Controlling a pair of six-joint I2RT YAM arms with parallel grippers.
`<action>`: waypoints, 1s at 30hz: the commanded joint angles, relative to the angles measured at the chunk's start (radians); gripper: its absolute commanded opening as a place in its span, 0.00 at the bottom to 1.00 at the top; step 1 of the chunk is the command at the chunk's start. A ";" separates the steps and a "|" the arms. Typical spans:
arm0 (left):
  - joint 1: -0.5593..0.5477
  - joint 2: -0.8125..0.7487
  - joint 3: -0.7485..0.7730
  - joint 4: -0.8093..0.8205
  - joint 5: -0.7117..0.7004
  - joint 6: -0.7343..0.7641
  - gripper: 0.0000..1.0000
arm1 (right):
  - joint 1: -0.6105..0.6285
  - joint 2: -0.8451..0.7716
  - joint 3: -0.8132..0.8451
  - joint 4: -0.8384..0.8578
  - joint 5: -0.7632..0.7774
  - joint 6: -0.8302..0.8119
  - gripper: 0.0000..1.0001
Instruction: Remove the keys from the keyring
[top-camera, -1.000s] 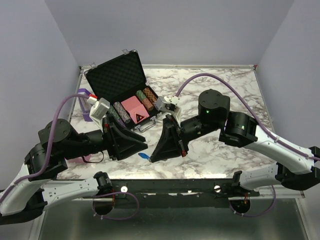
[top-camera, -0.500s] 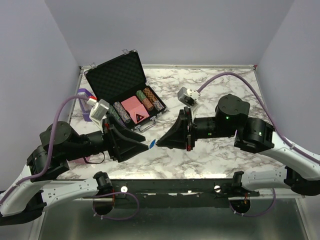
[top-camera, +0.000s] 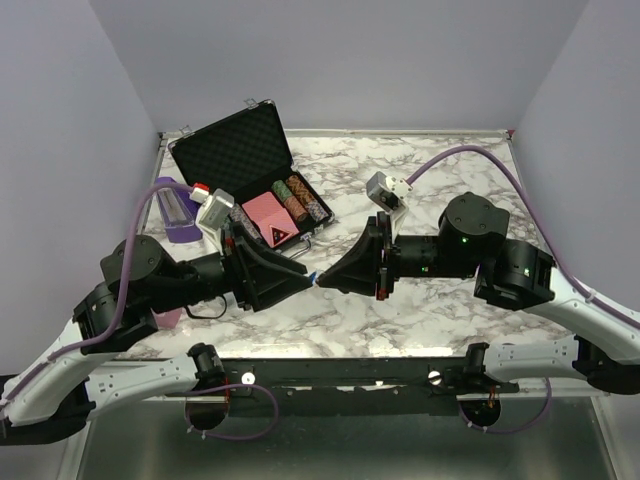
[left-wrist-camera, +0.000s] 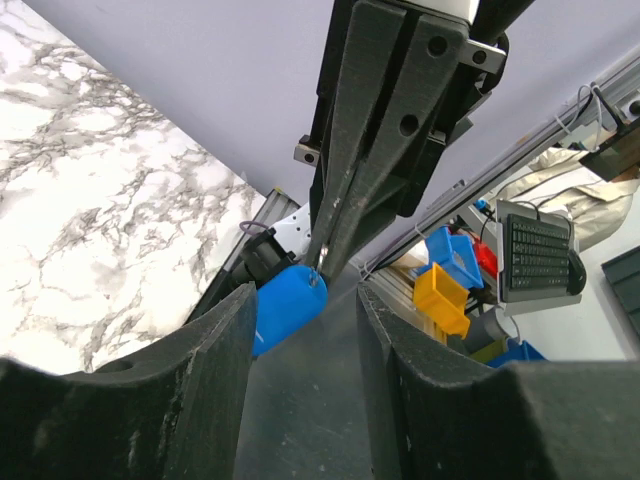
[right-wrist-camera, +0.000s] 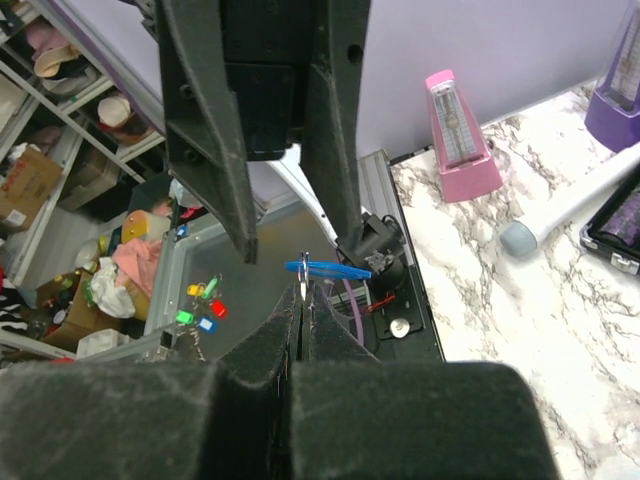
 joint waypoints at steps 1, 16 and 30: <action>-0.002 0.025 -0.031 0.101 0.010 -0.041 0.50 | 0.003 -0.008 -0.022 0.065 -0.052 0.012 0.01; -0.002 0.038 -0.034 0.115 -0.007 -0.031 0.41 | 0.003 -0.002 -0.019 0.071 -0.063 0.007 0.01; -0.002 0.033 -0.060 0.106 0.028 -0.017 0.00 | 0.003 0.011 0.006 0.082 -0.130 0.007 0.01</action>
